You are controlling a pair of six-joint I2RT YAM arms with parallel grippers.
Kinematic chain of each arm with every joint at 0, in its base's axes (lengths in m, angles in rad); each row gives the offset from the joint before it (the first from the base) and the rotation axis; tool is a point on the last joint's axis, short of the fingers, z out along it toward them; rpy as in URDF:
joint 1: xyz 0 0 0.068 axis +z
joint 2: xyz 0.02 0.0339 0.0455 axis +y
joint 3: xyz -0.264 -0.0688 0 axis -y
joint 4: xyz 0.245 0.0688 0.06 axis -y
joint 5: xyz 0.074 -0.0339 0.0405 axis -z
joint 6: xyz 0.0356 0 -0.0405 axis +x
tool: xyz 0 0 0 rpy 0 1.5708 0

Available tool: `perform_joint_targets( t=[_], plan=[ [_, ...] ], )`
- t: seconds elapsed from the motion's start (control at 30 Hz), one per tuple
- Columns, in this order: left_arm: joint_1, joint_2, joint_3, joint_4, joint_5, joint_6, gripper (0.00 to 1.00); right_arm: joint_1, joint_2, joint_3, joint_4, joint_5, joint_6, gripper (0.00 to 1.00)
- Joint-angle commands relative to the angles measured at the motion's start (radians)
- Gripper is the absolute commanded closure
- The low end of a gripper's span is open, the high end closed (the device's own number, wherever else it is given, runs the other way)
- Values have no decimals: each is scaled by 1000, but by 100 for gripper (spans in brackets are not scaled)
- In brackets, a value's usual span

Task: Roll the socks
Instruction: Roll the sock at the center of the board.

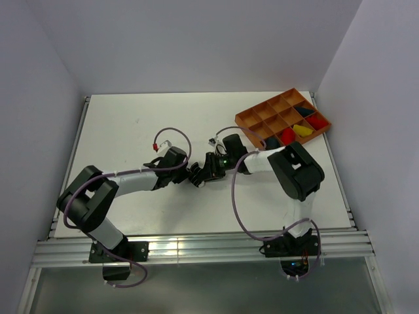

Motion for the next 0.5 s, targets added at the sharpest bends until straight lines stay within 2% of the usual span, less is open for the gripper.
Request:
perform_joint_targets(
  t=[0.0,0.2,0.27,0.47],
  plan=[
    [-4,26,16,-76,-12,18,93,48,-135,-21,-142,223,-131,63],
    [-4,33,47,-102,-6,31,93,175,-322,-67,-198,643,-206,59],
    [-4,35,54,-105,2,34,93,207,-367,-90,-170,711,-220,60],
    [-4,33,56,-102,11,35,93,279,-338,-74,-149,725,-248,61]
  ],
)
